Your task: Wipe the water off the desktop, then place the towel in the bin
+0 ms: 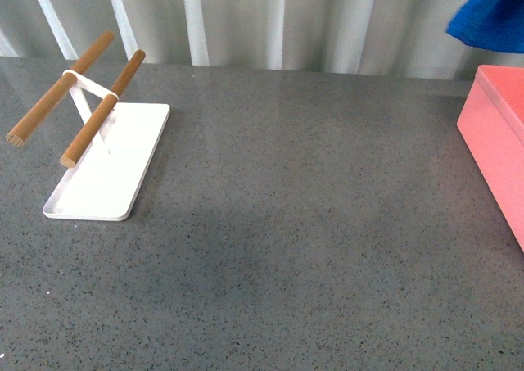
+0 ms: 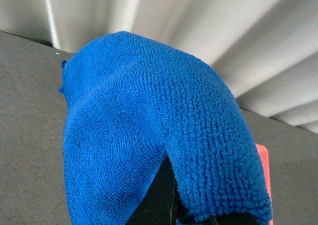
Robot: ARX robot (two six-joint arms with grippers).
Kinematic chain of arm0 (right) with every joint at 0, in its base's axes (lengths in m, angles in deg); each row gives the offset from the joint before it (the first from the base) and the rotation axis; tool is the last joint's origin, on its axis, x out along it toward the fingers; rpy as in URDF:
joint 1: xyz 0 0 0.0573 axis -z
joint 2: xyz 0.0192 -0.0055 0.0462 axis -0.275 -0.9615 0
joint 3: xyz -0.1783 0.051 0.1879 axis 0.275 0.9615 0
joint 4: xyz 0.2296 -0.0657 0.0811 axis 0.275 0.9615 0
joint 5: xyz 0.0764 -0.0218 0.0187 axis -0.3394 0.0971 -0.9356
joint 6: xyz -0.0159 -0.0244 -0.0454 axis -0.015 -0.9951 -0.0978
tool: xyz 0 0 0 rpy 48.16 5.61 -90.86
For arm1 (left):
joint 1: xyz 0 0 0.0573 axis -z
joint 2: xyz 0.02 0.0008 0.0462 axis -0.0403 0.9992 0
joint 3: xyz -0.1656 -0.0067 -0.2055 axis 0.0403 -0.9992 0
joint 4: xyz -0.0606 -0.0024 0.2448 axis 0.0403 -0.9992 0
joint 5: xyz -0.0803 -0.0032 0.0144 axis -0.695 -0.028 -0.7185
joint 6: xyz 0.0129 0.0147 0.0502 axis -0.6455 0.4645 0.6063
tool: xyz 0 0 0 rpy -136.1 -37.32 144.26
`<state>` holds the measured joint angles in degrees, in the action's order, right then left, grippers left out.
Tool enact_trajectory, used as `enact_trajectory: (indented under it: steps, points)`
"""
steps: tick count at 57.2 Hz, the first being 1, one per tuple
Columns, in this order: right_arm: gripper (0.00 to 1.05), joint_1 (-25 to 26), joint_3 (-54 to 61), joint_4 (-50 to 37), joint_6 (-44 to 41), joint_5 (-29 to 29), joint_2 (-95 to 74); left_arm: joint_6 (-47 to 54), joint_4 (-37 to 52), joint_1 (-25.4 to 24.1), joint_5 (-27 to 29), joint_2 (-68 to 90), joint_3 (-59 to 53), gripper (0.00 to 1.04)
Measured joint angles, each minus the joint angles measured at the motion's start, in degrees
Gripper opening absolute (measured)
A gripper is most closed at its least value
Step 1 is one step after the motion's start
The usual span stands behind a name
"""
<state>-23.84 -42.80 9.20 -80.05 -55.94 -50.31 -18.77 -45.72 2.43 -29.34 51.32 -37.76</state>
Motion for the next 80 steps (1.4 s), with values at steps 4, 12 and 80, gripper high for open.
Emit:
enact_trajectory:
  steps: [4,12,80]
  points:
    - [0.03,2.7,0.0,2.3,-0.3,-0.7,0.4,0.0,0.0,0.0,0.0,0.0,0.0,0.98]
    - [0.03,8.9,0.2,5.4,-1.4,-4.3,0.4,0.0,0.0,0.0,0.0,0.0,0.0,0.98]
    - [1.0,20.1,10.4,-0.2,-4.3,-7.7,-0.1,0.0,0.0,0.0,0.0,0.0,0.0,0.98]
